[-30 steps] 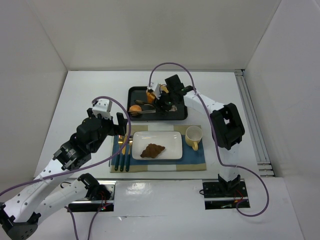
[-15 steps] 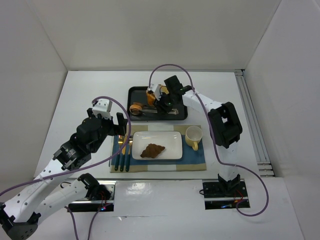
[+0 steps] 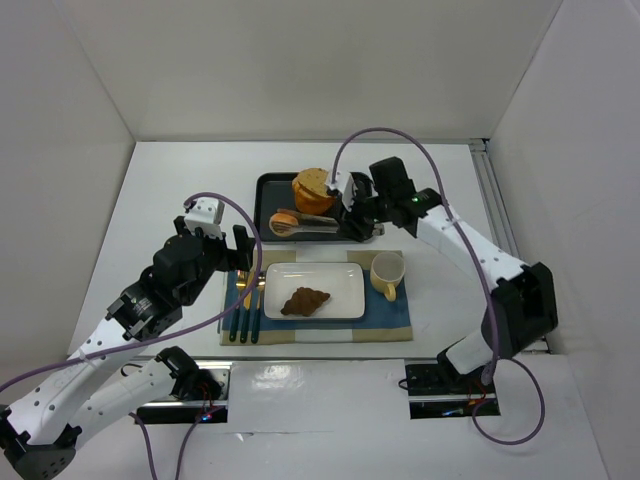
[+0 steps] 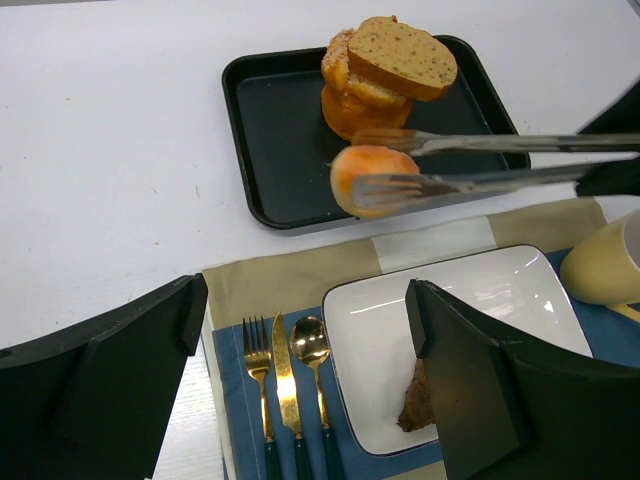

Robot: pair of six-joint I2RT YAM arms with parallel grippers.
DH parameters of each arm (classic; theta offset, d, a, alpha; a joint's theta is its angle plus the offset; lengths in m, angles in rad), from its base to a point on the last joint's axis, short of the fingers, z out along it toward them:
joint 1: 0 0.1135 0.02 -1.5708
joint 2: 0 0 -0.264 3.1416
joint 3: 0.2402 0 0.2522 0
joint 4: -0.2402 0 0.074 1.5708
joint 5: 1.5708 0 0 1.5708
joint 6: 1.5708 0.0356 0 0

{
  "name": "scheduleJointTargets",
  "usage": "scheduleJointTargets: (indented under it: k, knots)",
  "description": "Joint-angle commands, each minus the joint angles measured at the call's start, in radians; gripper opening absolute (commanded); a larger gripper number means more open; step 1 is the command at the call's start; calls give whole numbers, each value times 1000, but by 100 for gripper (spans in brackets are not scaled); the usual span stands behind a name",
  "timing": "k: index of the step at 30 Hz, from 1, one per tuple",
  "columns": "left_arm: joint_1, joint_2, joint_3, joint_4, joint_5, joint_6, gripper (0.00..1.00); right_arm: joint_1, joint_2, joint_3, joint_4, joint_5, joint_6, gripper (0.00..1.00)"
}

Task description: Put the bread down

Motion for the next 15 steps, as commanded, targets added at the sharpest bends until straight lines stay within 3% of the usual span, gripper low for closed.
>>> scheduleJointTargets:
  k: [1, 7, 12, 15]
  knots:
    - [-3, -5, 0, 36, 1, 0, 100, -3, -116, -79, -74, -86, -36, 19]
    - [-3, -5, 0, 36, 1, 0, 100, 10, -179, -151, -258, -135, -128, 19]
    - [-3, -5, 0, 36, 1, 0, 100, 31, -169, -174, -281, -115, -138, 20]
    - [-3, -5, 0, 36, 1, 0, 100, 40, -143, -165, -302, -106, -138, 27]
